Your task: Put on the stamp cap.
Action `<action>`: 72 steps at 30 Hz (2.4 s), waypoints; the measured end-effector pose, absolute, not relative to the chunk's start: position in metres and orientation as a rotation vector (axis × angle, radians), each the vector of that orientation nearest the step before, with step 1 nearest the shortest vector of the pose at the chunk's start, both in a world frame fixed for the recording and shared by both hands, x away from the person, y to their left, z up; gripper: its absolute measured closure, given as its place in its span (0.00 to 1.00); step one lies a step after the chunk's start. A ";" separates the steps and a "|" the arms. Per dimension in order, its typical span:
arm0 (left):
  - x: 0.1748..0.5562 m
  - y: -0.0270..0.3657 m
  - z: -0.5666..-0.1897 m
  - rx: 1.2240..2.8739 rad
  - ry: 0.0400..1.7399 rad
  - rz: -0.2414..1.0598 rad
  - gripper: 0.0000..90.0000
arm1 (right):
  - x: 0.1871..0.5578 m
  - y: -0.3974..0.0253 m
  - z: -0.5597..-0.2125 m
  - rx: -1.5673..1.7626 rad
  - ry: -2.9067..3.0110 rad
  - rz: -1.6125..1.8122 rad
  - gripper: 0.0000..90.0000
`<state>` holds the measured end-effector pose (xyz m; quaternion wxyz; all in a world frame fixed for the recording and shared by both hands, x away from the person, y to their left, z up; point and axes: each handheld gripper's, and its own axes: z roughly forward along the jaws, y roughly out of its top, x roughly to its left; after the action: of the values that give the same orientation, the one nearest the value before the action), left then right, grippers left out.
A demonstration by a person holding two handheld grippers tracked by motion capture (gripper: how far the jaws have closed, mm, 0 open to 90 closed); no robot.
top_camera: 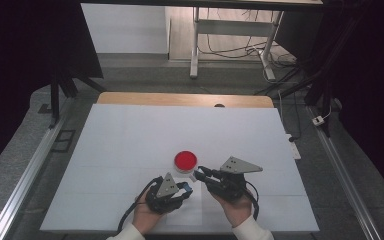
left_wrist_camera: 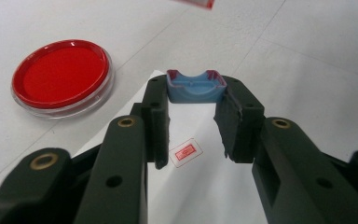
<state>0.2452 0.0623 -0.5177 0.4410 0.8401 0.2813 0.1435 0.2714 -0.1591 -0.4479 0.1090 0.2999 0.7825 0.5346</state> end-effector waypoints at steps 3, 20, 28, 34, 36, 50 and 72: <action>0.245 0.063 -0.517 2.083 0.700 0.362 0.72 | 0.271 -0.157 -0.449 0.892 2.305 1.565 0.84; 0.243 0.062 -0.517 2.061 0.706 0.415 0.72 | 0.269 -0.147 -0.455 0.964 2.338 1.557 0.84; 0.243 0.063 -0.516 2.050 0.710 0.427 0.72 | 0.267 -0.145 -0.456 0.965 2.334 1.563 0.84; 0.242 0.063 -0.516 2.049 0.708 0.431 0.72 | 0.268 -0.145 -0.456 0.973 2.328 1.565 0.84; 0.242 0.063 -0.516 2.048 0.708 0.432 0.72 | 0.267 -0.145 -0.456 0.977 2.326 1.567 0.84; 0.242 0.063 -0.515 2.042 0.706 0.449 0.72 | 0.267 -0.143 -0.458 0.984 2.346 1.561 0.84; 0.239 0.060 -0.516 2.054 0.695 0.489 0.72 | 0.266 -0.140 -0.458 1.020 2.357 1.521 0.84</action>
<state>0.2388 0.0602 -0.5162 0.4434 0.8282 0.2803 0.1972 0.2655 -0.1404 -0.4578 0.0783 0.3405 0.7872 0.5082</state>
